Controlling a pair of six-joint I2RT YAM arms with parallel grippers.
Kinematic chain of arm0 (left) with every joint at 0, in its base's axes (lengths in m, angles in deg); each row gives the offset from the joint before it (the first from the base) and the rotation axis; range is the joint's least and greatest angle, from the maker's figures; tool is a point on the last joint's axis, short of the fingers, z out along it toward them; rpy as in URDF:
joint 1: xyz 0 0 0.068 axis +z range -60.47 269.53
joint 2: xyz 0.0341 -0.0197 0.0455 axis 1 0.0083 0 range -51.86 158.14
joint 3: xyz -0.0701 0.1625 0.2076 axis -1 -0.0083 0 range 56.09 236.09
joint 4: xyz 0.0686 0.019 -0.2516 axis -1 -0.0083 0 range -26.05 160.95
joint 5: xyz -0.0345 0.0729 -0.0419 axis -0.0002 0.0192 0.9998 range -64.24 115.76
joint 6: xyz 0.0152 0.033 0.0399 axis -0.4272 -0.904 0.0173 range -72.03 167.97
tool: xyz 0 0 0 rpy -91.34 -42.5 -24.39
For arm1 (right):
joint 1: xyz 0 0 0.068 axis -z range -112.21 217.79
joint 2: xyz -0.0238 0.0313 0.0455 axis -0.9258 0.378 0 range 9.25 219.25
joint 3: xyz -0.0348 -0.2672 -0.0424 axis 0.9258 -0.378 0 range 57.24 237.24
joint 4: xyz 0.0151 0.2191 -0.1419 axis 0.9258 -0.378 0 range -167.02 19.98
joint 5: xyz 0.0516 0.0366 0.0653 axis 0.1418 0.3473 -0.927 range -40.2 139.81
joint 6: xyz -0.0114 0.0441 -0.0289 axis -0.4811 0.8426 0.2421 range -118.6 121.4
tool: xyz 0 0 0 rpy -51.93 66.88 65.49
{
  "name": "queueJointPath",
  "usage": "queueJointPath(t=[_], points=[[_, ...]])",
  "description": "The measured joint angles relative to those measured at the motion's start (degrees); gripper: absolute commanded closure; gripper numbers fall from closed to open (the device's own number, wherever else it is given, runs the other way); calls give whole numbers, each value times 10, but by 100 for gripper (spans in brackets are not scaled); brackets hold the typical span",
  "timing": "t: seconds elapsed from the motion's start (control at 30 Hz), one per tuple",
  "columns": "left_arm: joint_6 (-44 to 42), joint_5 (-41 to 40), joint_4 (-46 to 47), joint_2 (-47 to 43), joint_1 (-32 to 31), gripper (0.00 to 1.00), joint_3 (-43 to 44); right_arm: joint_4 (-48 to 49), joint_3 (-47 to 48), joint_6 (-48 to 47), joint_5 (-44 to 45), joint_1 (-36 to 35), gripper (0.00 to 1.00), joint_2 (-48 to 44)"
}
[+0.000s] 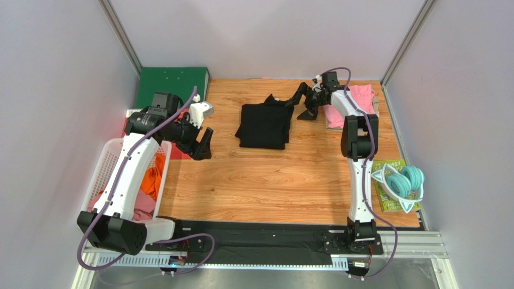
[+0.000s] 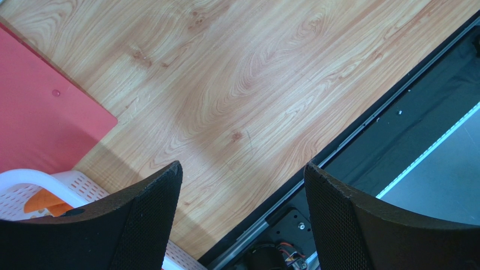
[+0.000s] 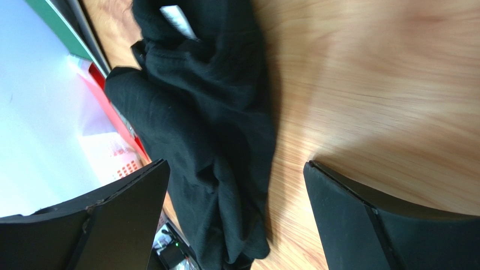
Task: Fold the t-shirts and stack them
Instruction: Put the neatly folded tshirt into the corner of the board with the right arm
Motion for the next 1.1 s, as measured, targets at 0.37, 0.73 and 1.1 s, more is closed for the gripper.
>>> queueJointPath(t=[0.37, 0.73, 1.1], points=[[0, 1, 0, 4, 0, 15, 0, 30, 0, -1, -31, -52, 0, 9], [0, 2, 0, 2, 0, 15, -14, 47, -28, -10, -24, -76, 100, 15], [-1, 2, -1, -21, 0, 15, -21, 51, -39, -5, -47, -78, 100, 22]])
